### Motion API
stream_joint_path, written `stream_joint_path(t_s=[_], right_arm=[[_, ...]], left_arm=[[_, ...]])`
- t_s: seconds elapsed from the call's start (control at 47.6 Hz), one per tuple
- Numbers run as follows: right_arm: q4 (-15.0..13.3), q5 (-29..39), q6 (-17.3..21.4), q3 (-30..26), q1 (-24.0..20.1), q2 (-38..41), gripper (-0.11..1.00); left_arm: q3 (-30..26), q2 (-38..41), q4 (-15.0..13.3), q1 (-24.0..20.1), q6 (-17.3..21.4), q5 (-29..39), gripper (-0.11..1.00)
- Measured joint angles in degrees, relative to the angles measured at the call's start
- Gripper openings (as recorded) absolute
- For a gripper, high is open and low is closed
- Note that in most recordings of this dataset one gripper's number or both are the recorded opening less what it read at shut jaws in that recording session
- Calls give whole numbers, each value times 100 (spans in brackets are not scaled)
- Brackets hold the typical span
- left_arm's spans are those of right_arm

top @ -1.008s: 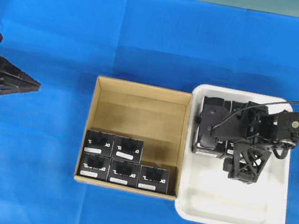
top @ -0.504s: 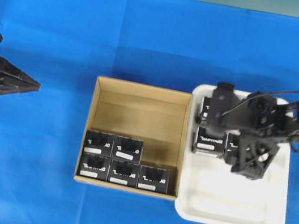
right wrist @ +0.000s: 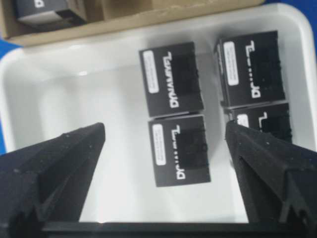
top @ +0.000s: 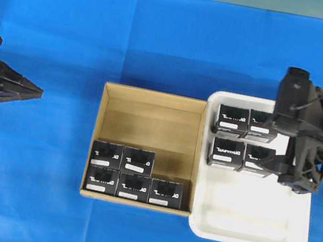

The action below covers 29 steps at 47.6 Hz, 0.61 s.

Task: Pick the box from inside the cardboard box.

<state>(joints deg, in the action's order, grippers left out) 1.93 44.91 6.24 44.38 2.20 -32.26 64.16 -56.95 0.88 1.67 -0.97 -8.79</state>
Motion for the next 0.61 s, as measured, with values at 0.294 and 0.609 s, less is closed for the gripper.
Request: stream_joint_path(t_s=[0.294,0.609], right_arm=[[0,-940,0,299,-18,-606,99],[0,-2188,0,668,-53,-1424,99]], left_arm=[[0,-9,0,0,-9,0,0],[0,-9,-9,0,-9,0,0]])
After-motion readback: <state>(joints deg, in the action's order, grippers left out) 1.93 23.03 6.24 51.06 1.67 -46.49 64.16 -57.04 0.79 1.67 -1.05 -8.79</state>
